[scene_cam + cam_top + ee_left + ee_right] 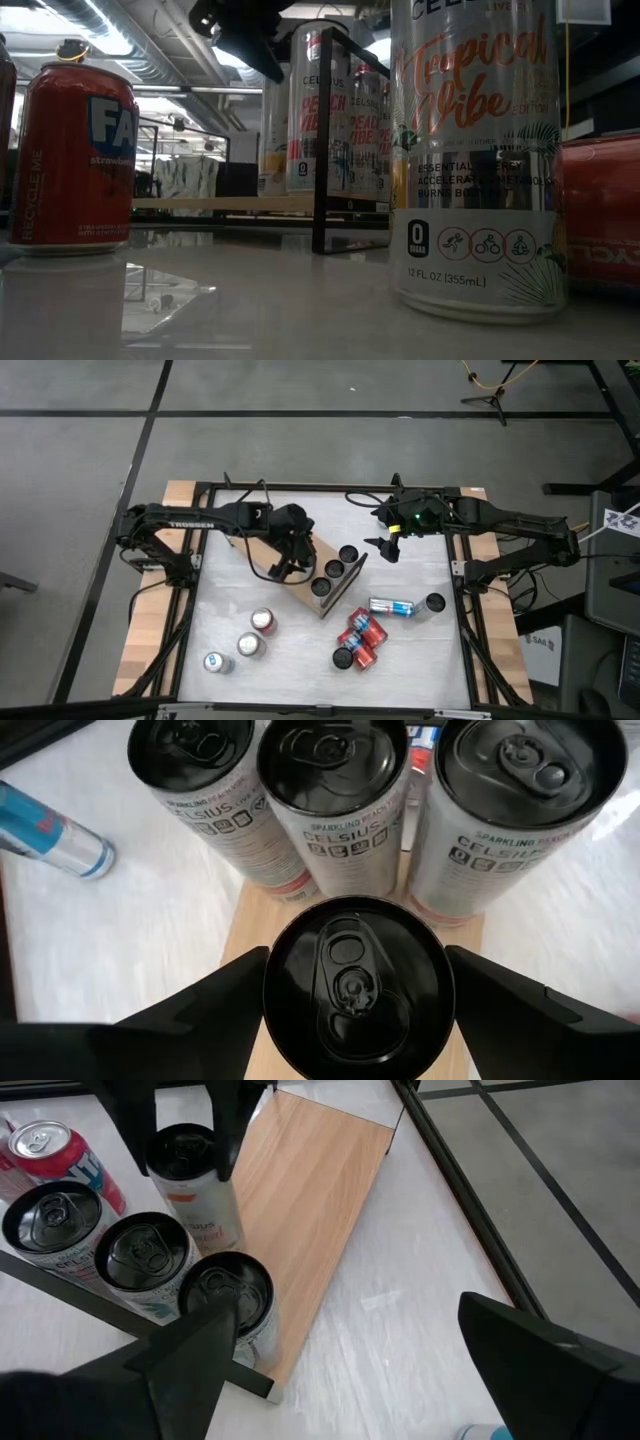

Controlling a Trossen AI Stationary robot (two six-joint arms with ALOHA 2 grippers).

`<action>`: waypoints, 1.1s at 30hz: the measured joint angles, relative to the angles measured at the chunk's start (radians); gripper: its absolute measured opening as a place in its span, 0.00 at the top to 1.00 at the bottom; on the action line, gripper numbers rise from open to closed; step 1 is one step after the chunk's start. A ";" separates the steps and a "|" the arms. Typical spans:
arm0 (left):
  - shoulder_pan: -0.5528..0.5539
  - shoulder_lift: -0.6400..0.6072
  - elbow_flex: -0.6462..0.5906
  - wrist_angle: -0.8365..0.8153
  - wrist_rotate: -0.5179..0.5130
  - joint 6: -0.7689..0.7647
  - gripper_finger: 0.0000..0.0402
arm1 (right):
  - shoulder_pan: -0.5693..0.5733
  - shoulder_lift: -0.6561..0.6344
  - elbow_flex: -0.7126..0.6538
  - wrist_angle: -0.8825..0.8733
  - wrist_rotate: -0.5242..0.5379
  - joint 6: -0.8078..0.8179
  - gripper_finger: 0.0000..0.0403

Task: Place canned beverage on shelf
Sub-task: Put the top left white-yellow soda can on the shelf

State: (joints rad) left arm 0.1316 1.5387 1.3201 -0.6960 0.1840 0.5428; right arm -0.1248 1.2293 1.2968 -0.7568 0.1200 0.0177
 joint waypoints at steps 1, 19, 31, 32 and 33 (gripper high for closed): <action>-0.002 0.000 0.000 0.007 -0.002 -0.002 0.29 | 0.000 0.000 0.000 0.000 0.000 0.000 0.07; -0.002 0.001 0.000 0.023 -0.123 -0.169 0.29 | 0.000 0.000 0.000 0.000 0.000 0.000 0.07; -0.002 0.000 0.000 0.056 -0.174 -0.300 0.29 | 0.000 0.000 0.000 0.000 0.000 0.000 0.07; -0.002 0.000 0.000 0.056 -0.174 -0.300 0.29 | 0.000 0.000 0.000 0.000 0.000 0.000 0.07; -0.002 0.000 0.000 0.056 -0.174 -0.300 0.29 | 0.000 0.000 0.000 0.000 0.000 0.000 0.07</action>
